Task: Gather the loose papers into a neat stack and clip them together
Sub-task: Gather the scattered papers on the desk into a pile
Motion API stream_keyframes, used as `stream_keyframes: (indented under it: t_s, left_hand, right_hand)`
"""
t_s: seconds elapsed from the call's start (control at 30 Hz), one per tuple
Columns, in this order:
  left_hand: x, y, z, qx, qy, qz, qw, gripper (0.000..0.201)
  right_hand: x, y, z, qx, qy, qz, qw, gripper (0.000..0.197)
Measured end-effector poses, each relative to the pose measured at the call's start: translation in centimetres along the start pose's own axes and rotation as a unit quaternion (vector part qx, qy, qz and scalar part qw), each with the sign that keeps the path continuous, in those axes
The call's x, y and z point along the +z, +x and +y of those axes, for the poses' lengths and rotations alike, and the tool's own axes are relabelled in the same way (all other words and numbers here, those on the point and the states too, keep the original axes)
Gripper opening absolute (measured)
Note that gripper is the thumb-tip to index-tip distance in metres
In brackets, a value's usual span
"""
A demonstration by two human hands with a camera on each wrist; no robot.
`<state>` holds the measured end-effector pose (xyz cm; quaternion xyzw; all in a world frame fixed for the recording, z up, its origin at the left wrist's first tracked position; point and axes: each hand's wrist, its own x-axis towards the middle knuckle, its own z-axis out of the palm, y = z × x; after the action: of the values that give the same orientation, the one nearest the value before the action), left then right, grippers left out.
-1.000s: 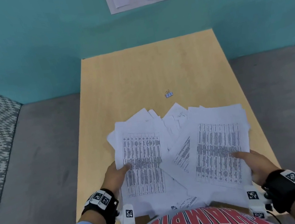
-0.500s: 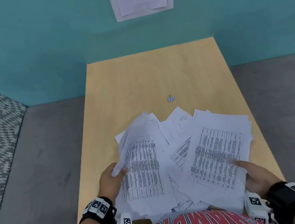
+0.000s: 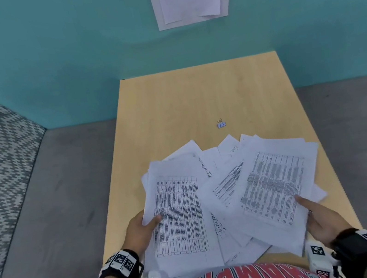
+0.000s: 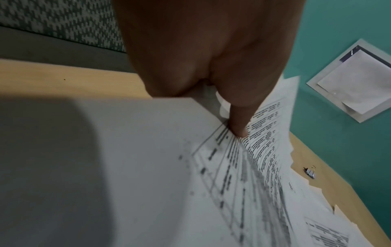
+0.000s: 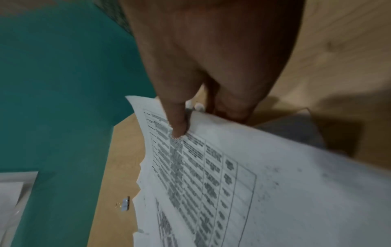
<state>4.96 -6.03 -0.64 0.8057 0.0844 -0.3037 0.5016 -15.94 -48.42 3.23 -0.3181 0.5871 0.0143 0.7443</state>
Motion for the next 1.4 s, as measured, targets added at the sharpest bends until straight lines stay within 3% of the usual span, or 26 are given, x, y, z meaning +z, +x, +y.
stream_keyframes:
  t_s: [0.1, 0.23, 0.37, 0.63, 0.8, 1.17, 1.3, 1.4]
  left_hand:
    - [0.0, -0.1, 0.1, 0.004, 0.013, -0.013, 1.0, 0.034]
    - [-0.1, -0.3, 0.9, 0.011, 0.016, -0.013, 1.0, 0.022]
    - [-1.2, -0.2, 1.3, 0.014, 0.01, 0.009, 1.0, 0.018]
    - [-4.1, 0.3, 4.2, 0.045, 0.005, 0.046, 0.998, 0.024]
    - [-3.2, -0.2, 8.7, 0.087, -0.005, 0.017, 0.996, 0.024]
    - [2.6, -2.9, 18.4, 0.193, -0.047, -0.058, 0.978, 0.028]
    - [2.8, -3.9, 20.5, 0.184, -0.099, -0.078, 0.975, 0.023]
    - [3.0, -4.0, 20.9, 0.164, -0.104, -0.111, 0.975, 0.024]
  right_hand:
    - [0.5, 0.9, 0.4, -0.027, -0.045, -0.037, 0.998, 0.042]
    - [1.8, 1.8, 1.0, -0.079, -0.127, 0.008, 0.989, 0.033]
    - [2.3, 0.6, -0.1, -0.143, -0.16, 0.034, 0.976, 0.007]
    - [-1.3, -3.6, -6.8, -0.191, -0.154, -0.069, 0.967, 0.032]
    - [-1.1, -5.5, -10.6, -0.23, -0.106, -0.101, 0.962, 0.033]
    - [7.7, -7.4, -13.8, -0.273, -0.154, -0.17, 0.934, 0.033]
    - [9.9, -8.9, -14.9, -0.282, -0.126, -0.175, 0.935, 0.012]
    - [10.9, -8.1, -14.4, -0.29, -0.155, -0.182, 0.927, 0.014]
